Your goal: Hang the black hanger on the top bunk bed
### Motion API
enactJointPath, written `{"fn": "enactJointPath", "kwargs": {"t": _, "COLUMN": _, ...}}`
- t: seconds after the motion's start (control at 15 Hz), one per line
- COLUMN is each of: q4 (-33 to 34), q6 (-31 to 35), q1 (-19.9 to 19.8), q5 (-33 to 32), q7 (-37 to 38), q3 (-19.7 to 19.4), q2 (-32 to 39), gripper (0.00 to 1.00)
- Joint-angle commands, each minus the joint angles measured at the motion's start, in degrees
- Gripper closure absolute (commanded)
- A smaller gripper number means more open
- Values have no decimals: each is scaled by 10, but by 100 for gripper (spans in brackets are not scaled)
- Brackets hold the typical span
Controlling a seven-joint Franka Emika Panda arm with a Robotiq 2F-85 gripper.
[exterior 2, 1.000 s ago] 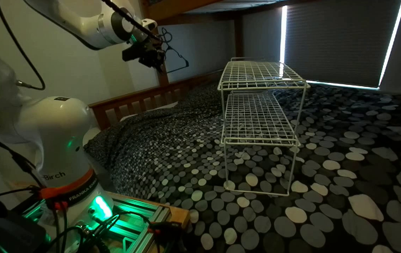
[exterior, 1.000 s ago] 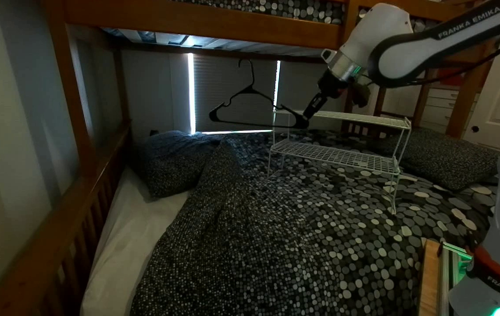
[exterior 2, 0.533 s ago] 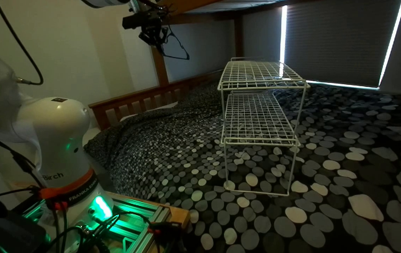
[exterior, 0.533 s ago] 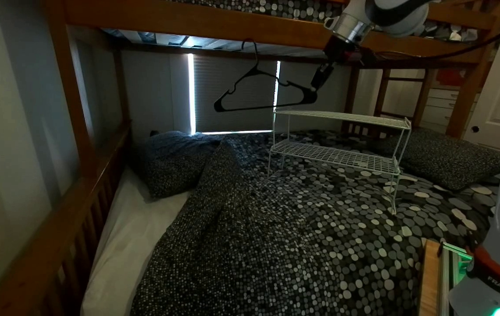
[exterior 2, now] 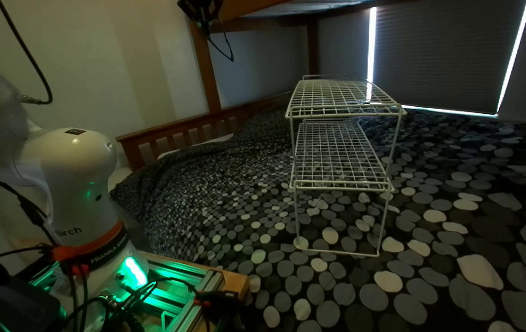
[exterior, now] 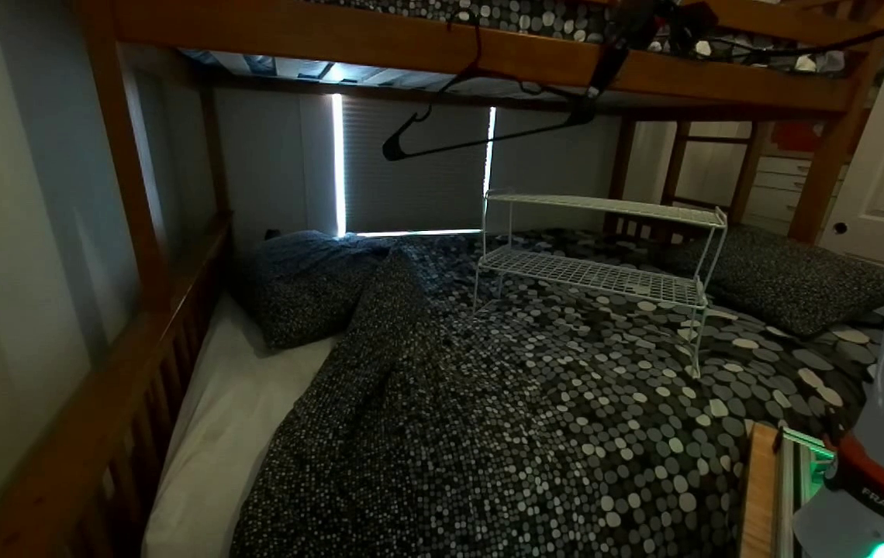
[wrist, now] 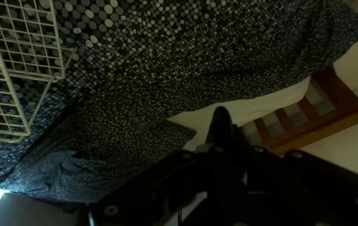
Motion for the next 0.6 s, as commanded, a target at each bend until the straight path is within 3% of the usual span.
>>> {"fn": "enactJointPath", "kwargs": {"t": 0.0, "q4": 24, "q6": -22, "q1": -29, "q5": 27, "q7": -27, "q3": 10, "q2": 12, "gripper": 92}}
{"fn": "enactJointPath", "kwargs": {"t": 0.53, "q4": 49, "q6": -34, "q1": -32, "q5": 40, "q7": -42, "q3": 6, "q2": 34, "gripper": 92}}
